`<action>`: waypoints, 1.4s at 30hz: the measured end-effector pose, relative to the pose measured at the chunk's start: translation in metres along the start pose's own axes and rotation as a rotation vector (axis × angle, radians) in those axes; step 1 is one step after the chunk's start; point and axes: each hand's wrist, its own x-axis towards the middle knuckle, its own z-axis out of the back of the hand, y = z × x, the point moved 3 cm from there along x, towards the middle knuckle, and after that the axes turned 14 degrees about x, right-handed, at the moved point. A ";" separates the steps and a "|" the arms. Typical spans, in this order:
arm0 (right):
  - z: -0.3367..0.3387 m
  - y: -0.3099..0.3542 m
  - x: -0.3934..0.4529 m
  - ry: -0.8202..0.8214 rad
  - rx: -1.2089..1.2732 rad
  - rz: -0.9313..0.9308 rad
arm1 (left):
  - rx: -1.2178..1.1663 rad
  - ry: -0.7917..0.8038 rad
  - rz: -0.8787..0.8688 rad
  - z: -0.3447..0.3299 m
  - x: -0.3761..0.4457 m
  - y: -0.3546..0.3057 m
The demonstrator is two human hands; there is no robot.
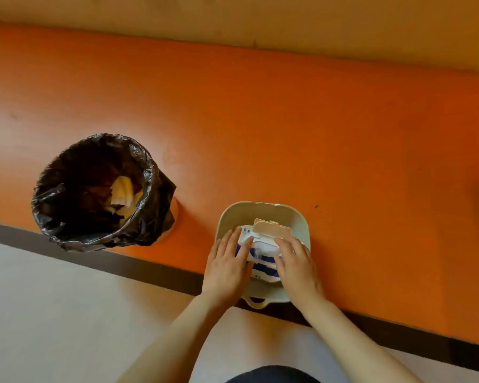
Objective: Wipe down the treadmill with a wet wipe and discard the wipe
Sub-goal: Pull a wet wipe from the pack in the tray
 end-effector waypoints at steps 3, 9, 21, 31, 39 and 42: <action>-0.018 -0.016 0.009 -0.078 0.052 0.098 | -0.022 -0.146 0.031 -0.022 0.008 0.008; -0.030 -0.022 0.019 -0.201 0.087 0.207 | 0.017 -0.266 -0.050 -0.029 0.009 0.009; -0.028 -0.019 0.017 -0.232 0.271 0.107 | -0.032 -0.272 -0.093 -0.032 0.007 0.011; -0.002 -0.009 0.008 -0.449 0.378 0.079 | -0.029 -0.263 -0.091 -0.036 0.008 0.013; -0.019 -0.010 0.005 -0.330 0.325 0.131 | -0.051 -0.308 -0.085 -0.035 0.007 0.011; -0.033 -0.011 0.001 -0.180 0.313 0.053 | -0.055 -0.314 -0.096 -0.036 0.007 0.012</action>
